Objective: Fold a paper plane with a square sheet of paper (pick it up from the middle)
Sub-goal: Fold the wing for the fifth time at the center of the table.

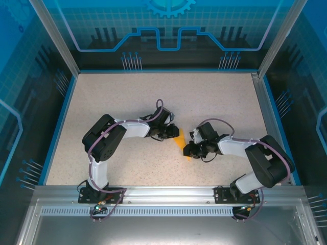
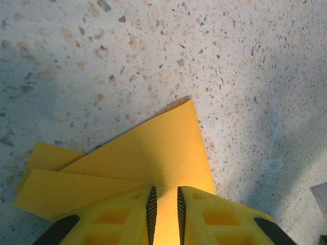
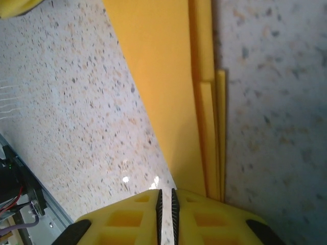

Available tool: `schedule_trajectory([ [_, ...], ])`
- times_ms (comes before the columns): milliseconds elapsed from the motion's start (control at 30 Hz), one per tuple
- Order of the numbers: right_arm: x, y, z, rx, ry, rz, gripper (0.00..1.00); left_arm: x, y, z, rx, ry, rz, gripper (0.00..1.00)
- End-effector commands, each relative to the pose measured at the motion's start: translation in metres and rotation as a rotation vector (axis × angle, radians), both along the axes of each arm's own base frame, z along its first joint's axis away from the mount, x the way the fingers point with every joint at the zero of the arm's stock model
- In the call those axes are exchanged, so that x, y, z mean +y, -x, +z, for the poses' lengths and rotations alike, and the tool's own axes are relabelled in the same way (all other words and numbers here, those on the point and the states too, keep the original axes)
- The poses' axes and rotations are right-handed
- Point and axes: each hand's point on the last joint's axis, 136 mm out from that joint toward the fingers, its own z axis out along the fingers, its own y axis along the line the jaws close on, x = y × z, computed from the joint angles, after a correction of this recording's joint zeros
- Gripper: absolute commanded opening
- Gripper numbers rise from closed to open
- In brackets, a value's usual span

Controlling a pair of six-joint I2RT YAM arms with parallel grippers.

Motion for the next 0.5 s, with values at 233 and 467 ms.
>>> schedule_trajectory([
  [233, 0.000, -0.005, 0.031, -0.055, -0.056, -0.005, 0.17, 0.014, 0.011, -0.033, 0.082, -0.072, 0.021, 0.22],
  [467, 0.033, -0.047, 0.035, -0.066, -0.099, -0.007, 0.09, 0.014, 0.013, -0.034, 0.088, -0.071, 0.016, 0.23],
])
